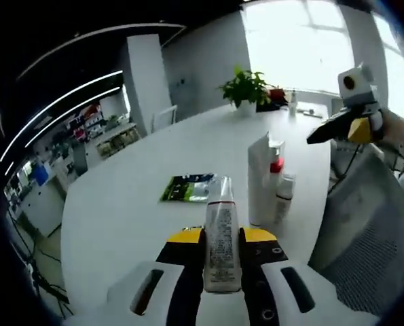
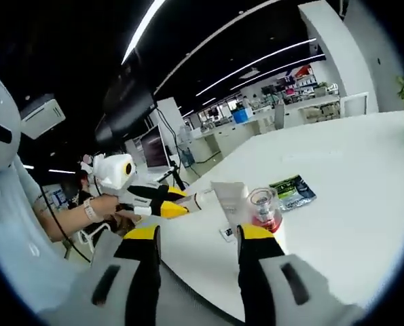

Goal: Arrange the skincare products in the storage area until every visible bottle or jar stands upright without overlapping.

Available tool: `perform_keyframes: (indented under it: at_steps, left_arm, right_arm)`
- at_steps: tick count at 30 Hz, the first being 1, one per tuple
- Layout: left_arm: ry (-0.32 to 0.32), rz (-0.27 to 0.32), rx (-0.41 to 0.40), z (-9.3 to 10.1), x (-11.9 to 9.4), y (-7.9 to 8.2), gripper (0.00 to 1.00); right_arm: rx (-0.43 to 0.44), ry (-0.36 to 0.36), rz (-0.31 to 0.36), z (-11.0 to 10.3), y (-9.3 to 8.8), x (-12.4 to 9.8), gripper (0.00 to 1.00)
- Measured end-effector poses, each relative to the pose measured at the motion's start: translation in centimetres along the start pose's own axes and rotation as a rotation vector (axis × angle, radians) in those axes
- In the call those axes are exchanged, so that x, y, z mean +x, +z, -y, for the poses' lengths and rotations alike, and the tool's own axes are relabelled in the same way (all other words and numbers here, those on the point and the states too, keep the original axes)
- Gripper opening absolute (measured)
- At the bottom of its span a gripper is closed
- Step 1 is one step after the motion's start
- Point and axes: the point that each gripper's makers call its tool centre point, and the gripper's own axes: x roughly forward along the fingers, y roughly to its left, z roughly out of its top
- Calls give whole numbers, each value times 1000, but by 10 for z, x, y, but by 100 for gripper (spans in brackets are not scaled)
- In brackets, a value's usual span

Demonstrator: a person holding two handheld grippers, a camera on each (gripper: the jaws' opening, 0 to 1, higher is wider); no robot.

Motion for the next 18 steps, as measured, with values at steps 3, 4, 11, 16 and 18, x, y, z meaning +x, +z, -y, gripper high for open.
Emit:
perform_keyframes:
  at_steps: [3, 4, 11, 16, 18]
  left_arm:
    - [-39, 46, -9, 20, -7, 13, 16]
    - [-44, 51, -8, 25, -8, 15, 16]
    - [-78, 117, -54, 52, -17, 25, 0]
    - [-163, 72, -43, 54, 1, 1, 0]
    - [-166, 17, -70, 48, 14, -20, 0]
  right_arm:
    - [50, 10, 31, -6, -2, 6, 43]
    - [73, 17, 51, -9, -1, 7, 42]
    - [261, 42, 88, -13, -15, 23, 40]
    - [219, -46, -11, 8, -45, 28, 41]
    - [266, -2, 62, 5, -29, 28, 41]
